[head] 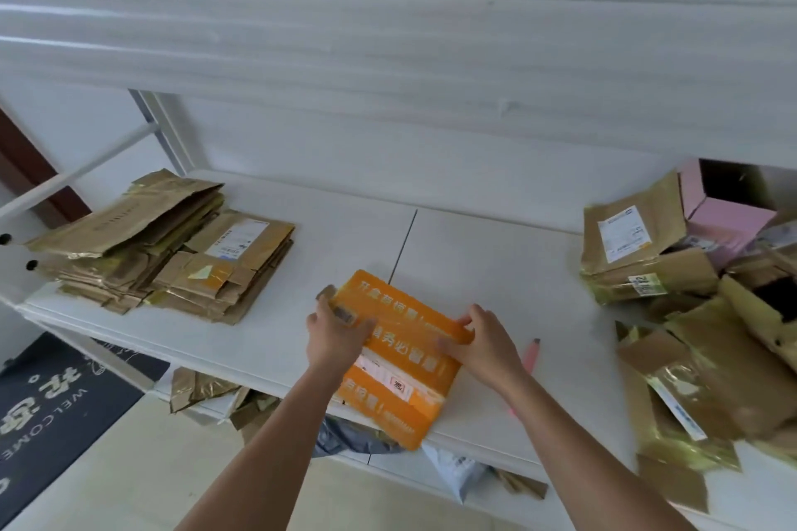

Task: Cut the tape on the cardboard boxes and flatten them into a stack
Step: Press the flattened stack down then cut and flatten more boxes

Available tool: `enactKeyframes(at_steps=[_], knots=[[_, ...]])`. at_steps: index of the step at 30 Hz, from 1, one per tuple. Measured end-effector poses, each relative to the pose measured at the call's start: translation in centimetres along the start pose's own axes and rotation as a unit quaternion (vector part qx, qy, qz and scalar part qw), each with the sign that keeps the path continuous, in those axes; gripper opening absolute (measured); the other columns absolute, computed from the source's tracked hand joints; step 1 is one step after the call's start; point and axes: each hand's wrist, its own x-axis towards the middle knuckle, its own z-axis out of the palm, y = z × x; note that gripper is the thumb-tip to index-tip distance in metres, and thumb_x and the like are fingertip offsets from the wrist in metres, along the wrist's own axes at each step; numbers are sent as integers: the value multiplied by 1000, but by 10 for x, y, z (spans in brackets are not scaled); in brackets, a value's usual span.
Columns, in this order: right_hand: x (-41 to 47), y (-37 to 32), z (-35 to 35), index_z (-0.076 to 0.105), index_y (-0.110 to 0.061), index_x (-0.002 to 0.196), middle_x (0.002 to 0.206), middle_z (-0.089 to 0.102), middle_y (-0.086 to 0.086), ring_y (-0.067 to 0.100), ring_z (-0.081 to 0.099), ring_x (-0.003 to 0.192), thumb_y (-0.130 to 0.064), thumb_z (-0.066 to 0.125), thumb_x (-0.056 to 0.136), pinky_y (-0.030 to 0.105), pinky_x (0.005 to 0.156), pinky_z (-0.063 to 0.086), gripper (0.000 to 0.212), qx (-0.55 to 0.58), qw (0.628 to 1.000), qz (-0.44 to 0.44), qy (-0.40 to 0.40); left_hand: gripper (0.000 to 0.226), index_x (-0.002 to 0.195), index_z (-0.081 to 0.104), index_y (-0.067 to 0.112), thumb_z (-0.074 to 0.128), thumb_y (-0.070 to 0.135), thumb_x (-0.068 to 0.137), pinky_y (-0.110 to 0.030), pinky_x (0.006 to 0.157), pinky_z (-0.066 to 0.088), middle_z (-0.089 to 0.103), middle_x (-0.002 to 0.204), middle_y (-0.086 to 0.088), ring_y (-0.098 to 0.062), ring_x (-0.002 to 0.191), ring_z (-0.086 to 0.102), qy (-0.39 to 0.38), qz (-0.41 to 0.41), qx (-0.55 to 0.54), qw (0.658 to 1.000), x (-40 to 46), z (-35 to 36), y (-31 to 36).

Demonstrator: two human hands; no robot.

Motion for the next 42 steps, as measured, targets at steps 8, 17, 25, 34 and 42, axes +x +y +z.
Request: enactKeyframes(at_steps=[8, 17, 25, 34, 42], knots=[[-14, 30, -8, 65, -25, 91, 92, 67, -2, 20, 65, 87, -22, 54, 98, 40, 78, 55, 14, 0, 1000, -1, 22, 82, 155, 14, 30, 67, 20, 93, -43, 83, 57, 55, 133, -5, -28, 107, 64, -15, 10, -60, 998, 13, 28, 5], [-14, 103, -31, 52, -29, 123, 128, 50, 1, 20, 54, 118, -32, 41, 101, 34, 90, 50, 25, -354, 934, 18, -53, 81, 156, 11, 32, 63, 21, 95, -41, 80, 54, 52, 139, -7, -30, 111, 63, -40, -16, -59, 997, 19, 28, 8], [-1, 116, -37, 56, -26, 98, 91, 59, -7, 18, 62, 86, -28, 58, 93, 30, 60, 45, 6, -272, 956, -53, 96, 82, 155, 18, 32, 68, 15, 92, -48, 87, 58, 52, 128, -2, -23, 102, 60, -67, 0, -67, 996, 11, 31, 8], [27, -5, -38, 61, -16, 106, 88, 70, 1, 9, 68, 78, -18, 57, 98, 19, 67, 54, 8, 252, 950, -153, 102, 82, 154, 24, 38, 69, 10, 90, -37, 74, 62, 56, 128, 1, -20, 98, 66, -106, -15, -133, 985, -1, 50, 10], [39, -36, 18, 68, -16, 98, 93, 71, -8, 7, 69, 88, -19, 64, 95, 18, 66, 56, 6, 292, 948, -104, 67, 79, 152, 26, 40, 69, 14, 91, -39, 80, 61, 56, 131, -1, -21, 102, 65, -117, -19, -152, 981, 0, 47, 7]])
